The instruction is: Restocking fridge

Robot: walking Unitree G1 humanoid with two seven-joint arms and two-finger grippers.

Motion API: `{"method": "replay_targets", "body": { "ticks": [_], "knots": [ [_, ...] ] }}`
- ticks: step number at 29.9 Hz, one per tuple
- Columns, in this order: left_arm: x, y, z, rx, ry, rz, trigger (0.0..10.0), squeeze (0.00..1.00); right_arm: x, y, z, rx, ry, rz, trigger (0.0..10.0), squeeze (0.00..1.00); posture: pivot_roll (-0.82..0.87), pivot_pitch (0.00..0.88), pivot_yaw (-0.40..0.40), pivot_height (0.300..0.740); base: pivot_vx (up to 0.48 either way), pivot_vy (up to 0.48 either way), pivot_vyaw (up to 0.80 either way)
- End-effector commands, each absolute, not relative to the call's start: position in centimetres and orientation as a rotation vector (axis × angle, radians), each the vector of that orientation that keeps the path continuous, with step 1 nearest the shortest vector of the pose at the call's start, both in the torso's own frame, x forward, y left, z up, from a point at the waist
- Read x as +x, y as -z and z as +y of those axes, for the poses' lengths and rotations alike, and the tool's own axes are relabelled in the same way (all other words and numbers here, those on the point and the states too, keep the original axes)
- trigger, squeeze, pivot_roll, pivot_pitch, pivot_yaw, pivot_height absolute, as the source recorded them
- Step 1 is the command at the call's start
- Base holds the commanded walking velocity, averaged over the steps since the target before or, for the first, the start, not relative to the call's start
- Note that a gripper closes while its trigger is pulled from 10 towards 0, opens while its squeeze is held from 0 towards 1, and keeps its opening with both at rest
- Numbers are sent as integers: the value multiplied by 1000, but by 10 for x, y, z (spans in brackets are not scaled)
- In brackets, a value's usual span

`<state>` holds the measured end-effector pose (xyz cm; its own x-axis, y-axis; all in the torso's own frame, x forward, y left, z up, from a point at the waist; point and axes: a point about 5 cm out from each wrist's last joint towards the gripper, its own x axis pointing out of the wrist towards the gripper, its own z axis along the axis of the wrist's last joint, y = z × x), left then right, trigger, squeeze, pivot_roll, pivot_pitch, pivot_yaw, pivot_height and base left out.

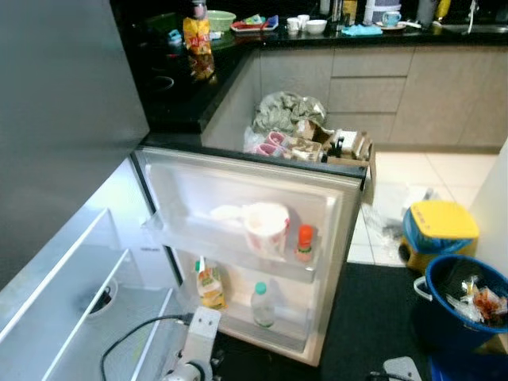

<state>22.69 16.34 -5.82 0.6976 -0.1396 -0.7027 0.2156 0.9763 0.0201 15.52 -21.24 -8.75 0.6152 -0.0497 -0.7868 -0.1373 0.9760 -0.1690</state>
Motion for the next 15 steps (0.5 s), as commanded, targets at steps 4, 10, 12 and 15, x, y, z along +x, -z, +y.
{"method": "replay_targets", "body": {
  "ticks": [4,10,12,15],
  "knots": [
    [228,57,162,86,191,767,10000,0,156,87,-214,-225,-68,906,10000,0,-89,11,32,726,0,-480,800],
    [228,57,163,84,186,767,10000,0,159,85,-217,-231,-77,903,10000,0,-87,15,28,726,0,-480,800],
    [228,58,163,84,186,767,10000,0,159,85,-217,-232,-79,903,10000,0,-87,15,28,726,0,-480,800],
    [227,58,164,83,184,767,10000,0,159,85,-217,-232,-80,903,10000,0,-87,15,28,726,0,-480,800]
  ]
}}
